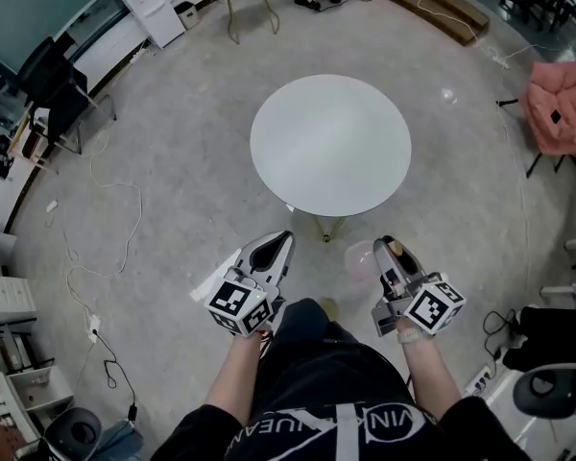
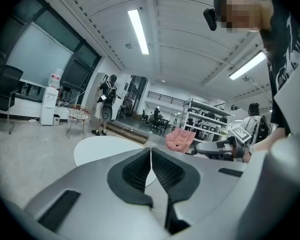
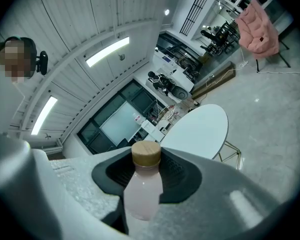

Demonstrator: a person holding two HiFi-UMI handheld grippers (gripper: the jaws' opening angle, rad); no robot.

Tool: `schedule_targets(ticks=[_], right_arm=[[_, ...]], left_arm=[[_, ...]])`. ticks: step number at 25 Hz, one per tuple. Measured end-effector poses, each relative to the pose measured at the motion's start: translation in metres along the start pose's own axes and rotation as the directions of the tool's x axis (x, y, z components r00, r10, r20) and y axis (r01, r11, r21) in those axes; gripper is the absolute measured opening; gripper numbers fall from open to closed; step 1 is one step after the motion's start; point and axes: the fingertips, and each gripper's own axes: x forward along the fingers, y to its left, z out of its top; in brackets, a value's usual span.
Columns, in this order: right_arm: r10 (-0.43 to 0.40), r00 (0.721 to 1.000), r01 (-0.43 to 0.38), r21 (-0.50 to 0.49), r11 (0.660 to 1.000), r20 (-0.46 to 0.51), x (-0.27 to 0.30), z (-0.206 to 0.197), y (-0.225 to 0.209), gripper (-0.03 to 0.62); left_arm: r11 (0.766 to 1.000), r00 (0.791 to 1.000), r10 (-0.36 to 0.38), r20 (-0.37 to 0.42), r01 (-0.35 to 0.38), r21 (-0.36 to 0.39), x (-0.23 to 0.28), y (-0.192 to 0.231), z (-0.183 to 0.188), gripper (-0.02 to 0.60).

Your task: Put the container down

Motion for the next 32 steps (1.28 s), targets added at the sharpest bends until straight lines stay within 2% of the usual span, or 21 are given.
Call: schedule_targets(ticks=[7,11,16,32], right_arm=[[-0.003,1.0,0.003,0.022,1.0,0.002,0.019,0.003,-0.007,0.129],[-0.024,1.0,0.024,0.029,0.999,-0.001,0.029,0.004,-0.016,0.129],[-0.054,0.999,0.054,0.036,0.998,0.003,0.036,0.013,-0.031,0.129],[-0.114,0.993,0.115,0.045,0.992,-0.012,0.1,0.037,-0.065,0.129]], left_arm=[[0.999,0.999,0.023,-0.04,-0.024,-0.025,0.001,0.016,-0.012,0.015],[0.999,0.998,0.006,-0.058,-0.008,-0.031,0.012,0.026,-0.015,0.015],[0.999,0.999,-0.014,-0.041,0.012,-0.038,0.038,0.033,-0.004,0.015],[0.993,0.99,-0.102,-0.097,0.095,-0.075,0.12,0.082,-0.001,0.015]])
